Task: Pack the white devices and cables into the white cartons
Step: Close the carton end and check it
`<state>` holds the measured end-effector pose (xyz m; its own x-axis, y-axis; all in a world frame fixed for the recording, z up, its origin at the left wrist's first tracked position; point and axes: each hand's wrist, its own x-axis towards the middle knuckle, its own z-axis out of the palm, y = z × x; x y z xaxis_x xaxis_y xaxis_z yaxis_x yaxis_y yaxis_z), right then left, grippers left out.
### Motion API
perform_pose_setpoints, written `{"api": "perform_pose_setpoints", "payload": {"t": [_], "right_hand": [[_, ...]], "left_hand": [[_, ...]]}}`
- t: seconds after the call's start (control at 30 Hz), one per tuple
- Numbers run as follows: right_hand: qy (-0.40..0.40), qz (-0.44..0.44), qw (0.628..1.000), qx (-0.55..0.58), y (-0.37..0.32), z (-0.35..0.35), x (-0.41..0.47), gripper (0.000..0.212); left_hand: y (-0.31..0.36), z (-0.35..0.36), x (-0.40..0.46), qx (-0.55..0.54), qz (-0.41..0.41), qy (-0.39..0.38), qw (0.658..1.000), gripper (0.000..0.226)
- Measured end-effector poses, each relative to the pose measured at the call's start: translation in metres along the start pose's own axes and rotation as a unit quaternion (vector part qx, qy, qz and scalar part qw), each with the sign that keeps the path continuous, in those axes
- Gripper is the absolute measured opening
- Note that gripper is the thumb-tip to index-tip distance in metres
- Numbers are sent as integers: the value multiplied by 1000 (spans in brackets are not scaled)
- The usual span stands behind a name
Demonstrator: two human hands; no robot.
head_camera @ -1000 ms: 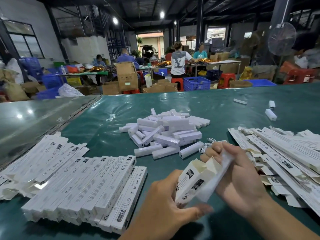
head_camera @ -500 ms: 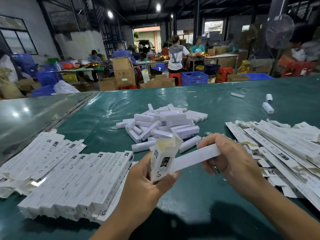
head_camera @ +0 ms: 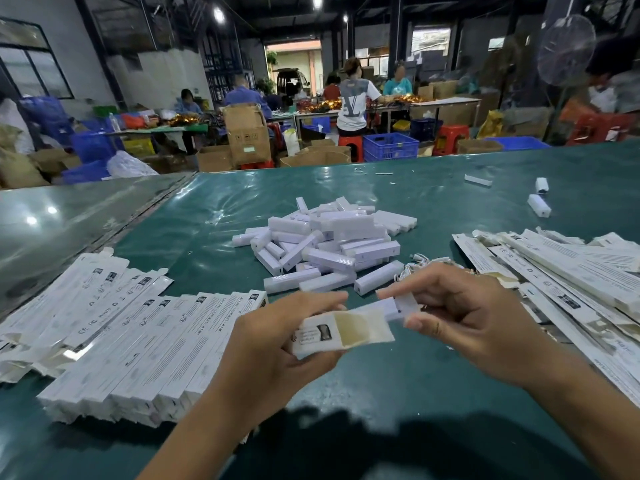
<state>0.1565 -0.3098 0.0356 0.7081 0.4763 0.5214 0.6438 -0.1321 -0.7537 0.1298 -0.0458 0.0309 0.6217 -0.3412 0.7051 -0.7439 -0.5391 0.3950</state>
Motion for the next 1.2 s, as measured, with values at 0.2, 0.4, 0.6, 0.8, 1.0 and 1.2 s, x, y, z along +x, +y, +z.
{"api": "perform_pose_setpoints", "payload": {"t": [0.2,0.4,0.6,0.8,1.0,1.2], "right_hand": [[-14,-42,991,-126,-7,4,2,33],[-17,-64,987,-149,-8,6,1,39],[-23,-64,987,-143,-2,9,-1,30],[-34,-27,992,-118,2,9,-3,30],[-9,75,993,91,7,-8,2,20],[34,70,989,127,7,-25,-1,22]], "left_hand": [[2,6,-2,49,40,-65,996,47],[4,5,-2,122,94,-65,986,30],[7,4,-1,139,126,-67,980,27],[3,7,-5,105,82,-88,987,29],[6,14,2,-174,-212,-7,962,34],[-10,20,-4,-118,-336,-35,934,53]]}}
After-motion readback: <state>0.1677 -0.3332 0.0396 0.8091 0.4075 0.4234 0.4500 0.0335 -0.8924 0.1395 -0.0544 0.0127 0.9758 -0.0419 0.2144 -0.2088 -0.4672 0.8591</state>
